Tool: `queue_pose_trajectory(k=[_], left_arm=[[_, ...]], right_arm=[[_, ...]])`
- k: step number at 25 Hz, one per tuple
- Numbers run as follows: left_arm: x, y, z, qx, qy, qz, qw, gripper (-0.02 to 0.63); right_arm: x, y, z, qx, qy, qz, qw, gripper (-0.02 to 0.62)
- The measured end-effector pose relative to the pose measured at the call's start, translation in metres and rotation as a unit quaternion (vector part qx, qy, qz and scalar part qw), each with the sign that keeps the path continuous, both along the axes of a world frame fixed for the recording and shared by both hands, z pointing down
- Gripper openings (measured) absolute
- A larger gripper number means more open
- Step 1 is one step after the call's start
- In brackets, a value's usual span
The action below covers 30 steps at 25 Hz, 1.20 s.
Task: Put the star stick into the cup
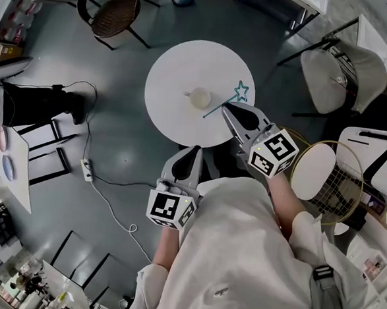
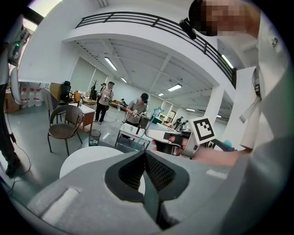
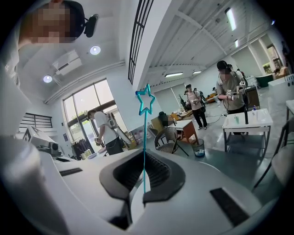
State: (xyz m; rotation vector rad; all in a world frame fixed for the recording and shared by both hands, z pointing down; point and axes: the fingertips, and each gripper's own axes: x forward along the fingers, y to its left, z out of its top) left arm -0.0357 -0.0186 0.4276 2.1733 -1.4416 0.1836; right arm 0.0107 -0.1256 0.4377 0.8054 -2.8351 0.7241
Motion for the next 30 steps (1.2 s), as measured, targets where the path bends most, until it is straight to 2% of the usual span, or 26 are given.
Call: queue_pose_trajectory(k=[6, 17, 30], left_arm=[[-0.013, -0.012, -0.001, -0.004, 0.004, 0.007, 1.0000, 0.011], [-0.028, -0.007, 0.009, -0.020, 0.003, 0.009, 0.9998, 0.011], [-0.045, -0.003, 0.013, -0.030, 0.002, -0.001, 0.9995, 0.011]], right_arm=[[-0.016, -0.020, 0.028, -0.017, 0.018, 0.022, 0.999, 0.014], [-0.023, -0.046, 0.077, -0.040, 0.041, 0.060, 0.997, 0.014], [-0.034, -0.057, 0.138, -0.071, 0.082, 0.079, 0.991, 0.014]])
